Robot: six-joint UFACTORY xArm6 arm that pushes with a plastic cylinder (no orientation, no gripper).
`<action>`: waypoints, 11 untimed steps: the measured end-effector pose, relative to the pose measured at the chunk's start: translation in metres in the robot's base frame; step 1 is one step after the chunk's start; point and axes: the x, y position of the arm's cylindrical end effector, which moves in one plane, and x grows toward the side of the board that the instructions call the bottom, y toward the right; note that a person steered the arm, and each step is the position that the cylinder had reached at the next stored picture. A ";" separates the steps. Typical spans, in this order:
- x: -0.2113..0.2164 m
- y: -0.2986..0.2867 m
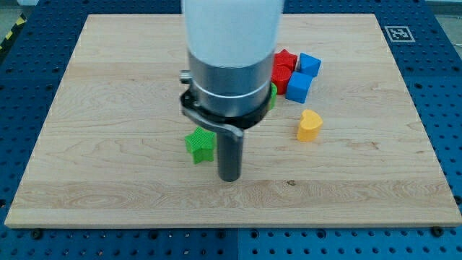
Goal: Slide the green star slightly to the left
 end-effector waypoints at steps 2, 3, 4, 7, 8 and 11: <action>0.000 -0.018; 0.008 -0.004; 0.005 -0.003; -0.030 0.003; -0.036 -0.010; -0.027 0.011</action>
